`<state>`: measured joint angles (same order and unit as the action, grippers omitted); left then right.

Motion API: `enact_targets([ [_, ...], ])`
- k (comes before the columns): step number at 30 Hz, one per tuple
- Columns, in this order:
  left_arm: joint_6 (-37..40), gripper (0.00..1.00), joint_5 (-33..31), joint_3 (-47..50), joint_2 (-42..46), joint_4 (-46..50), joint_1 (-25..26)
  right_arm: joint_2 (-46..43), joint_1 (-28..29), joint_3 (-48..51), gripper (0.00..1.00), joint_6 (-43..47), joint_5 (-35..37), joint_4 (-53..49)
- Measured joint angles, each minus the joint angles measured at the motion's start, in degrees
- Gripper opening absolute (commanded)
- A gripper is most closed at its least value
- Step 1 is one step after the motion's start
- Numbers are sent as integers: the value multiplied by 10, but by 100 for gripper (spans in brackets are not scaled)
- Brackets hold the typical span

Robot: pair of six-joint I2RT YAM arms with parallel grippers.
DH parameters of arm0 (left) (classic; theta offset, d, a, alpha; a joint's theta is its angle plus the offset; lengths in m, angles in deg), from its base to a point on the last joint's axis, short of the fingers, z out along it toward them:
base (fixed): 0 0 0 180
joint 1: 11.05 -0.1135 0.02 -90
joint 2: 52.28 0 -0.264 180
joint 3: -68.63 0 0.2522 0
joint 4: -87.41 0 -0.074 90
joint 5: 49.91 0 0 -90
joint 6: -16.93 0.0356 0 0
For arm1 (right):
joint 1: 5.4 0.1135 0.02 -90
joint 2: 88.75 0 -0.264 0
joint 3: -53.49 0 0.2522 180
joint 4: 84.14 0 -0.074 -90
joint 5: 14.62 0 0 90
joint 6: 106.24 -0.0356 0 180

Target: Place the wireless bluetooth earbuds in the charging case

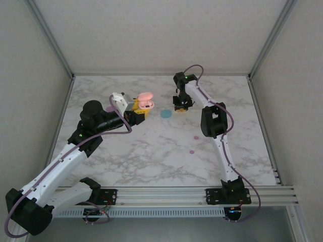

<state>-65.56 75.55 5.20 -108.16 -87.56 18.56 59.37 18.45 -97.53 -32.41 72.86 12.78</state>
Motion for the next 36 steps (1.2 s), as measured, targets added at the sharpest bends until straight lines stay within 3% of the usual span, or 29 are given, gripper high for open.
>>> enact_targets([
  [12,0,19,-1,3,0,0,0,-28,1,35,16,5,-26,-3],
  [18,0,19,-2,4,-8,0,0,-220,0,206,16,-7,-107,51],
  [26,0,19,-2,4,-40,-11,0,-543,0,369,16,-103,-289,213],
  [30,0,19,-3,4,-62,-31,1,-613,5,424,16,-172,-360,299],
  [36,9,19,-14,4,-81,-62,19,-622,60,442,16,-236,-396,371],
])
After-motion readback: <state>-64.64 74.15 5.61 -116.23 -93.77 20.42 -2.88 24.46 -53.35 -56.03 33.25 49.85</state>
